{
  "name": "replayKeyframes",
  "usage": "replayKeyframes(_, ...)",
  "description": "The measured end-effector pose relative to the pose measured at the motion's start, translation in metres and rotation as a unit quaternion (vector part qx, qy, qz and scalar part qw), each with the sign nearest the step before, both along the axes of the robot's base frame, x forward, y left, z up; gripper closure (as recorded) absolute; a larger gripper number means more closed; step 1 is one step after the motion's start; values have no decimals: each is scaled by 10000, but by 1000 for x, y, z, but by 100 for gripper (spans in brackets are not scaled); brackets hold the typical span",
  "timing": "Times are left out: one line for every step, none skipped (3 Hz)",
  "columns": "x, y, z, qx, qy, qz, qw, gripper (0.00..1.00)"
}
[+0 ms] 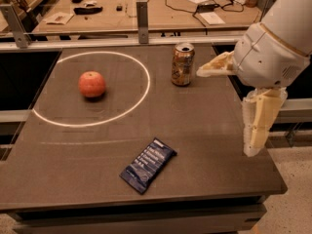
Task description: Move rxbar blueberry near apple
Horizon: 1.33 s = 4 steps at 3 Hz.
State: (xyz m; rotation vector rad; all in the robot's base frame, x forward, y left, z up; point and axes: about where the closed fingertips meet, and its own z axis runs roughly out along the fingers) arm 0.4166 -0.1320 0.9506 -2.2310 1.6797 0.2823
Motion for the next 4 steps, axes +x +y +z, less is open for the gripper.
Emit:
replayKeyframes(-9,18,-8,364,-203,756,9963,0)
replayKeyframes(-6,32,-19,878,68,1181,9891,0)
replayKeyframes(1,44,-30,1099,366,1575,9807,0)
replayKeyframes(1,56,-41,1403,523,2074,9667,0)
